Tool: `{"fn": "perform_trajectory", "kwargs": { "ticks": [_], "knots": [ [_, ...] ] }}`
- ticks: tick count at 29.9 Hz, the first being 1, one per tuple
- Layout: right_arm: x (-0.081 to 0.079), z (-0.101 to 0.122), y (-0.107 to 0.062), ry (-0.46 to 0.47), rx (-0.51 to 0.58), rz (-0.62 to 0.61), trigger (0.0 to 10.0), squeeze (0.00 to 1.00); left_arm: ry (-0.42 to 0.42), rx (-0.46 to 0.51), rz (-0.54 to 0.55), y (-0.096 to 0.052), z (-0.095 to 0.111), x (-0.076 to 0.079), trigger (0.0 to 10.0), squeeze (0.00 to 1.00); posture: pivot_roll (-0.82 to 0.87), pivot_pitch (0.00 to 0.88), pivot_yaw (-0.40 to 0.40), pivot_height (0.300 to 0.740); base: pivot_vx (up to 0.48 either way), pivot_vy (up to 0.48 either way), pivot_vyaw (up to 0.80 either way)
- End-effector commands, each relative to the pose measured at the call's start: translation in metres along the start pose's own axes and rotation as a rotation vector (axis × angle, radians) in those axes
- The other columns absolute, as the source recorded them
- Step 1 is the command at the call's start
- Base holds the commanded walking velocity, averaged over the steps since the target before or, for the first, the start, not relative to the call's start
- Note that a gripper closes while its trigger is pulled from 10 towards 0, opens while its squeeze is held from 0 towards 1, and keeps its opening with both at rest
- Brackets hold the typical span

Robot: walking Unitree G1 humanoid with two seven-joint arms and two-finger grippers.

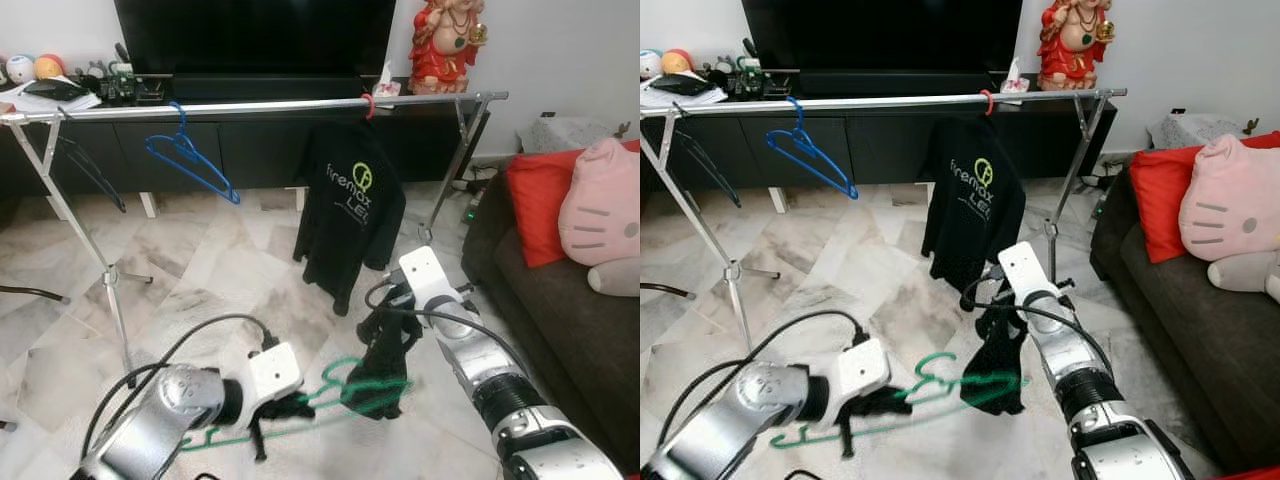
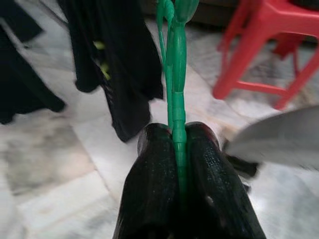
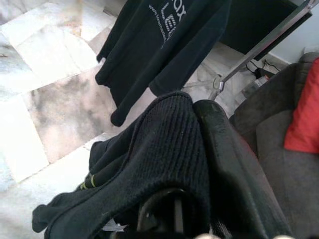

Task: Hang hanger

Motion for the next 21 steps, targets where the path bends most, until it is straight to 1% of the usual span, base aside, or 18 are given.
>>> {"fn": "perform_trajectory", "kwargs": {
  "ticks": [1, 4, 9, 15, 17, 20, 21],
  "knots": [
    [0.008, 0.015, 0.002, 0.007, 0.044, -0.024, 10.0, 0.00, 0.008, 0.011, 0.028, 0.001, 0.004, -0.004, 10.0, 0.00, 0.04, 0.000, -0.063, 0.716, 0.000, 0.000, 0.00],
    [0.009, 0.014, 0.002, 0.008, 0.043, -0.024, 10.0, 0.00, 0.008, 0.012, 0.027, 0.001, 0.004, -0.003, 10.0, 0.00, 0.04, 0.000, -0.063, 0.716, 0.000, 0.000, 0.00],
    [0.009, 0.013, 0.002, 0.009, 0.042, -0.024, 10.0, 0.00, -0.001, 0.001, 0.087, 0.000, 0.002, -0.012, 10.0, 0.00, 0.04, 0.000, -0.063, 0.716, 0.000, 0.000, 0.00],
    [0.007, 0.011, 0.002, 0.008, 0.040, -0.020, 10.0, 0.00, 0.005, -0.017, 0.092, -0.005, -0.002, -0.014, 10.0, 0.00, 0.05, 0.000, -0.065, 0.716, 0.000, 0.000, 0.00],
    [0.009, 0.009, 0.002, 0.006, 0.036, -0.024, 10.0, 0.00, 0.004, -0.052, 0.100, -0.008, -0.009, -0.017, 10.0, 0.00, 0.05, 0.000, -0.065, 0.716, 0.000, 0.000, 0.00],
    [0.010, 0.009, 0.002, 0.006, 0.035, -0.026, 10.0, 0.00, 0.006, -0.065, 0.101, -0.010, -0.012, -0.017, 10.0, 0.00, 0.05, 0.000, -0.066, 0.716, 0.000, 0.000, 0.00],
    [0.011, 0.009, 0.002, 0.005, 0.034, -0.028, 10.0, 0.00, 0.004, -0.072, 0.106, -0.012, -0.015, -0.018, 10.0, 0.00, 0.05, 0.000, -0.066, 0.716, 0.000, 0.000, 0.00]
  ]
}}
Point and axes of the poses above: a point about 5 cm out from each wrist's last joint towards the gripper, its own y axis pointing out of the wrist towards the gripper, its own z axis along the axis of the wrist's last joint, x = y × z, the point moved 5 cm from there along y, pointing out of the wrist towards the gripper, and after that the axes turned 5 degrees about y, right-handed, at the moved point
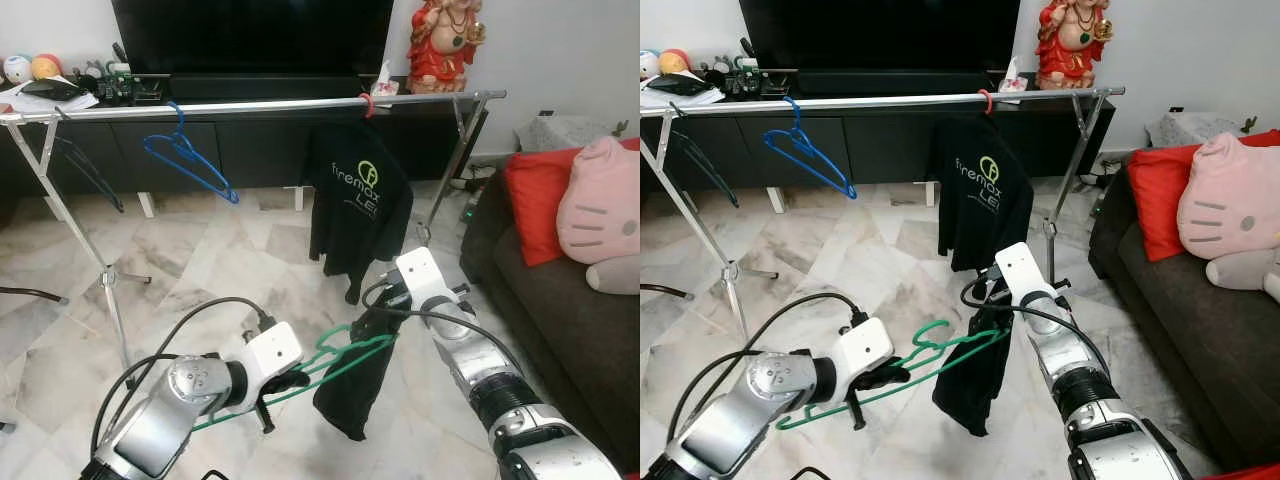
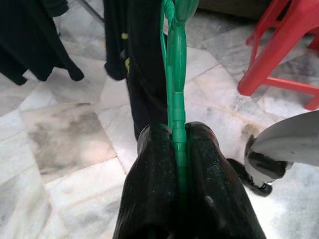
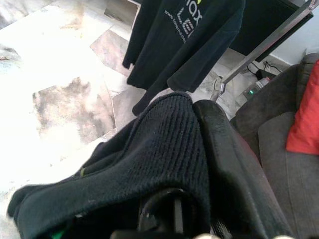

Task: Hang hanger

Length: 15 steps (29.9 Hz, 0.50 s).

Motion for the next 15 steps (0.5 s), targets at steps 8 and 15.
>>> {"fn": "perform_trajectory", "kwargs": {
  "ticks": [8, 15],
  "knots": [
    [0.0093, 0.0091, 0.0016, 0.000, 0.027, -0.026, 10.0, 0.00, -0.003, -0.015, 0.065, -0.0033, -0.0036, -0.0105, 10.0, 0.00, 0.05, 0.000, -0.069, 0.716, 0.000, 0.000, 0.00],
    [0.0073, 0.0104, 0.0017, 0.004, 0.030, -0.019, 10.0, 0.00, -0.011, -0.001, 0.057, 0.0014, -0.0002, -0.0074, 10.0, 0.00, 0.05, 0.000, -0.072, 0.716, 0.000, 0.000, 0.00]
  ]
}}
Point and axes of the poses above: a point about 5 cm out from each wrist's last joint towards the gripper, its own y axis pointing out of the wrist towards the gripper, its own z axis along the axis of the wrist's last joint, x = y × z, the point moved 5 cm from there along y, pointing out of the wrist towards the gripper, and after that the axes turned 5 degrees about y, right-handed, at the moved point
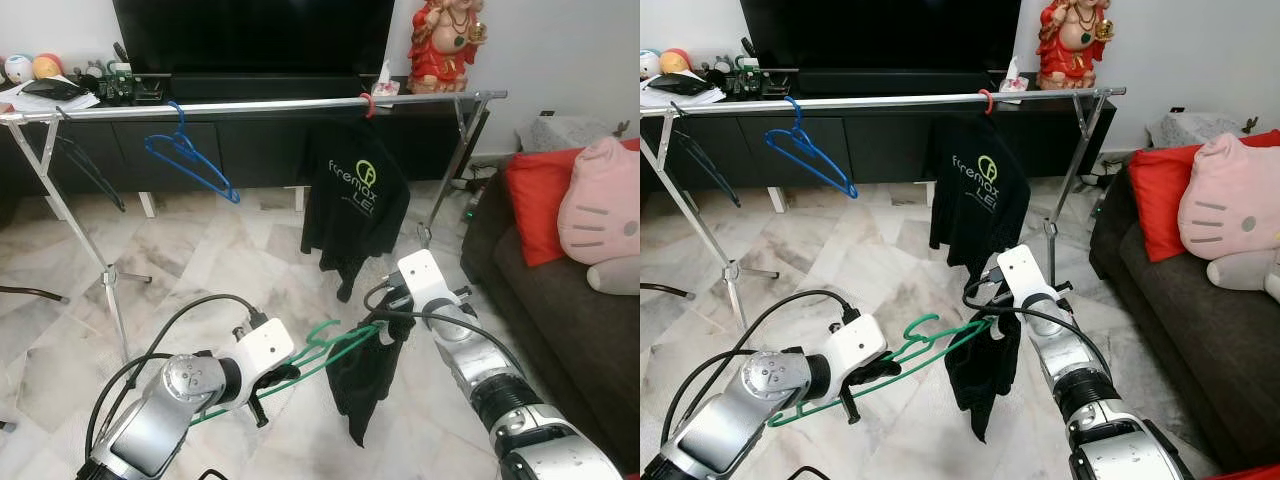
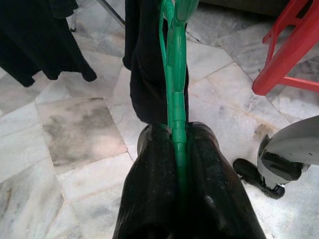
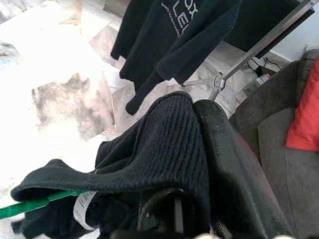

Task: Hang hanger

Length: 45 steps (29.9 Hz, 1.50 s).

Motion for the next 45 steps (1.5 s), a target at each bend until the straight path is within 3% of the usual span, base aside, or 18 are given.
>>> {"fn": "perform_trajectory", "kwargs": {
  "ticks": [1, 7, 14, 18, 25, 31, 33, 36, 41, 45],
  "knots": [
    [0.005, 0.016, 0.002, 0.009, 0.047, -0.012, 10.0, 0.00, -0.005, 0.016, -0.003, 0.003, 0.004, 0.000, 10.0, 0.00, 0.05, 0.000, -0.072, 0.716, 0.000, 0.000, 0.00],
    [-0.003, 0.016, 0.001, 0.022, 0.048, 0.001, 10.0, 0.00, -0.021, 0.048, -0.005, 0.011, 0.014, 0.005, 10.0, 0.00, 0.04, 0.000, -0.072, 0.716, 0.000, 0.000, 0.00],
    [-0.008, 0.017, 0.000, 0.054, 0.048, 0.013, 10.0, 0.00, -0.028, 0.050, 0.096, 0.020, 0.019, -0.006, 10.0, 0.00, 0.04, 0.000, -0.070, 0.716, 0.000, 0.000, 0.00],
    [-0.010, 0.017, -0.001, 0.083, 0.045, 0.011, 10.0, 0.00, -0.020, 0.031, 0.090, 0.025, 0.015, -0.004, 10.0, 0.00, 0.05, 0.000, -0.071, 0.716, 0.000, 0.000, 0.00],
    [-0.017, 0.014, -0.007, 0.298, 0.010, 0.004, 10.0, 0.00, -0.056, 0.032, 0.123, 0.039, 0.018, -0.002, 10.0, 0.00, 0.04, 0.000, -0.065, 0.716, 0.000, 0.000, 0.00],
    [-0.030, 0.013, -0.015, 0.449, -0.035, 0.057, 10.0, 0.00, -0.103, 0.037, 0.261, 0.045, 0.022, -0.024, 10.0, 0.00, 0.03, 0.000, -0.061, 0.716, 0.000, 0.000, 0.00],
    [-0.033, 0.013, -0.015, 0.465, -0.042, 0.068, 10.0, 0.00, -0.104, 0.034, 0.282, 0.045, 0.022, -0.028, 10.0, 0.00, 0.03, 0.000, -0.060, 0.716, 0.000, 0.000, 0.00],
    [-0.036, 0.009, -0.018, 0.500, -0.075, 0.063, 10.0, 0.00, -0.131, 0.019, 0.382, 0.043, 0.019, -0.045, 10.0, 0.00, 0.04, 0.000, -0.061, 0.716, 0.000, 0.000, 0.00],
    [-0.046, 0.017, -0.022, 0.519, -0.063, 0.126, 10.0, 0.00, -0.181, 0.057, 0.316, 0.046, 0.023, -0.039, 10.0, 0.00, 0.03, 0.000, -0.057, 0.716, 0.000, 0.000, 0.00],
    [-0.054, 0.028, -0.024, 0.474, -0.024, 0.187, 10.0, 0.00, -0.174, 0.120, 0.168, 0.051, 0.035, -0.015, 10.0, 0.00, 0.03, 0.000, -0.057, 0.716, 0.000, 0.000, 0.00]
  ]
}}
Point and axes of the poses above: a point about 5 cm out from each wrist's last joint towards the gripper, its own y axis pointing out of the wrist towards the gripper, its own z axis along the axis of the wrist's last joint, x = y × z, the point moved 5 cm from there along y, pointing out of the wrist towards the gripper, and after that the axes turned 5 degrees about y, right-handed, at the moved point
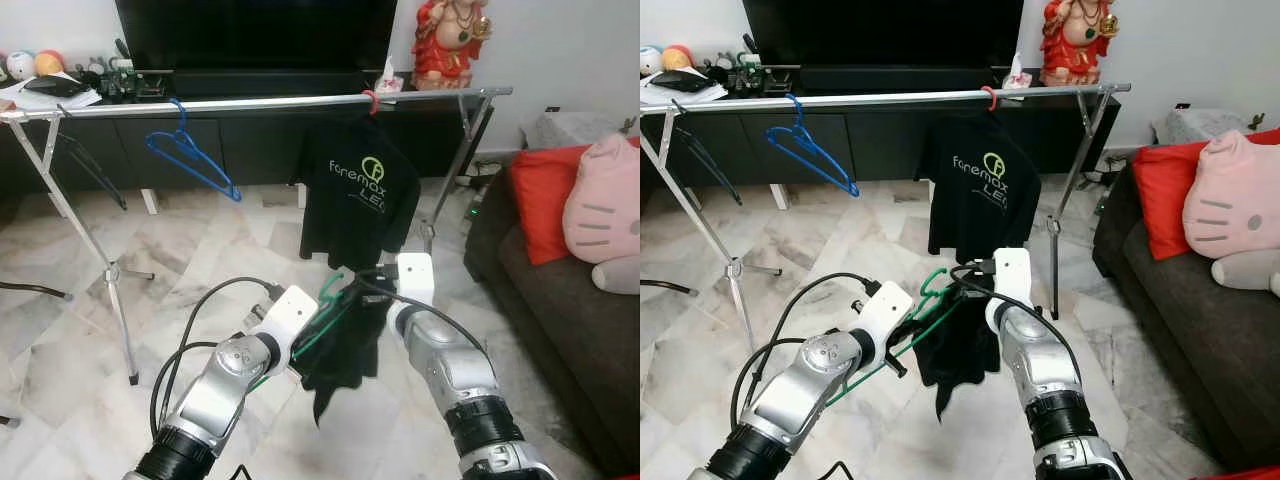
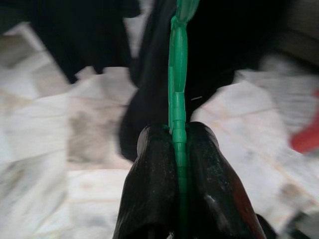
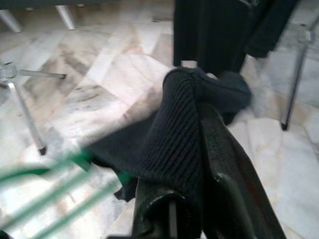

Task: Hang hanger

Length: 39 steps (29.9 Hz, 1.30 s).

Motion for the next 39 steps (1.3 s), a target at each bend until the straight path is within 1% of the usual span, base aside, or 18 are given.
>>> {"fn": "perform_trajectory", "kwargs": {
  "ticks": [1, 3, 6, 7, 9, 13, 16, 20, 22, 24, 27, 28, 29, 31, 34, 36, 38, 39],
  "knots": [
    [-0.003, 0.005, -0.002, -0.014, 0.018, 0.019, 10.0, 0.00, 0.006, 0.068, -0.080, 0.000, 0.014, 0.015, 10.0, 0.00, 0.03, 0.000, -0.054, 0.716, 0.000, 0.000, 0.00],
    [-0.004, 0.006, -0.003, -0.012, 0.016, 0.021, 10.0, 0.00, 0.004, 0.083, -0.102, -0.001, 0.017, 0.019, 10.0, 0.00, 0.03, 0.000, -0.054, 0.716, 0.000, 0.000, 0.00],
    [-0.008, 0.004, -0.003, 0.000, 0.001, 0.045, 10.0, 0.00, 0.003, 0.087, -0.068, 0.002, 0.018, 0.015, 10.0, 0.00, 0.04, 0.000, -0.052, 0.716, 0.000, 0.000, 0.00],
    [-0.015, 0.002, -0.004, -0.017, -0.010, 0.082, 10.0, 0.00, -0.016, 0.097, -0.062, 0.002, 0.020, 0.013, 10.0, 0.00, 0.03, 0.000, -0.050, 0.716, 0.000, 0.000, 0.00],
    [-0.024, 0.000, -0.006, -0.054, -0.016, 0.140, 10.0, 0.00, -0.023, 0.119, -0.108, 0.001, 0.024, 0.018, 10.0, 0.00, 0.03, 0.000, -0.049, 0.716, 0.000, 0.000, 0.00],
    [-0.025, 0.000, -0.007, -0.100, 0.001, 0.150, 10.0, 0.00, -0.040, 0.143, -0.187, -0.003, 0.029, 0.029, 10.0, 0.00, 0.03, 0.000, -0.046, 0.716, 0.000, 0.000, 0.00],
    [-0.014, 0.002, -0.005, -0.171, 0.012, 0.109, 10.0, 0.00, -0.035, 0.156, -0.238, -0.006, 0.030, 0.036, 10.0, 0.00, 0.03, 0.000, -0.041, 0.716, 0.000, 0.000, 0.00],
    [-0.002, 0.002, -0.005, -0.208, 0.002, 0.079, 10.0, 0.00, -0.038, 0.142, -0.224, -0.006, 0.026, 0.034, 10.0, 0.00, 0.03, 0.000, -0.038, 0.716, 0.000, 0.000, 0.00],
    [0.000, 0.001, -0.005, -0.216, -0.009, 0.093, 10.0, 0.00, -0.041, 0.142, -0.231, -0.006, 0.025, 0.035, 10.0, 0.00, 0.03, 0.000, -0.038, 0.716, 0.000, 0.000, 0.00],
    [0.000, 0.001, -0.006, -0.249, -0.009, 0.124, 10.0, 0.00, -0.051, 0.147, -0.251, -0.008, 0.026, 0.037, 10.0, 0.00, 0.03, 0.000, -0.036, 0.716, 0.000, 0.000, 0.00],
    [0.022, 0.007, -0.004, -0.419, 0.016, 0.030, 10.0, 0.00, -0.045, 0.145, -0.273, -0.010, 0.026, 0.041, 10.0, 0.00, 0.03, 0.000, -0.034, 0.716, 0.000, 0.000, 0.00],
    [0.037, 0.015, -0.003, -0.488, 0.033, -0.031, 10.0, 0.00, -0.043, 0.138, -0.271, -0.010, 0.024, 0.041, 10.0, 0.00, 0.03, 0.000, -0.034, 0.716, 0.000, 0.000, 0.00],
    [0.044, 0.020, -0.003, -0.496, 0.042, -0.054, 10.0, 0.00, -0.043, 0.135, -0.269, -0.010, 0.023, 0.040, 10.0, 0.00, 0.03, 0.000, -0.034, 0.716, 0.000, 0.000, 0.00],
    [0.045, 0.022, -0.004, -0.496, 0.048, -0.060, 10.0, 0.00, -0.044, 0.134, -0.268, -0.011, 0.023, 0.040, 10.0, 0.00, 0.03, 0.000, -0.033, 0.716, 0.000, 0.000, 0.00],
    [0.051, 0.028, -0.004, -0.551, 0.057, -0.077, 10.0, 0.00, -0.047, 0.130, -0.267, -0.011, 0.022, 0.039, 10.0, 0.00, 0.03, 0.000, -0.032, 0.716, 0.000, 0.000, 0.00],
    [0.051, 0.029, -0.004, -0.536, 0.060, -0.065, 10.0, 0.00, -0.043, 0.125, -0.261, -0.011, 0.020, 0.038, 10.0, 0.00, 0.03, 0.000, -0.032, 0.716, 0.000, 0.000, 0.00],
    [0.052, 0.029, -0.004, -0.498, 0.064, -0.057, 10.0, 0.00, -0.036, 0.127, -0.242, -0.010, 0.021, 0.036, 10.0, 0.00, 0.03, 0.000, -0.032, 0.716, 0.000, 0.000, 0.00],
    [0.051, 0.029, -0.003, -0.446, 0.065, -0.047, 10.0, 0.00, -0.045, 0.130, -0.230, -0.009, 0.022, 0.034, 10.0, 0.00, 0.03, 0.000, -0.034, 0.716, 0.000, 0.000, 0.00]
  ]
}}
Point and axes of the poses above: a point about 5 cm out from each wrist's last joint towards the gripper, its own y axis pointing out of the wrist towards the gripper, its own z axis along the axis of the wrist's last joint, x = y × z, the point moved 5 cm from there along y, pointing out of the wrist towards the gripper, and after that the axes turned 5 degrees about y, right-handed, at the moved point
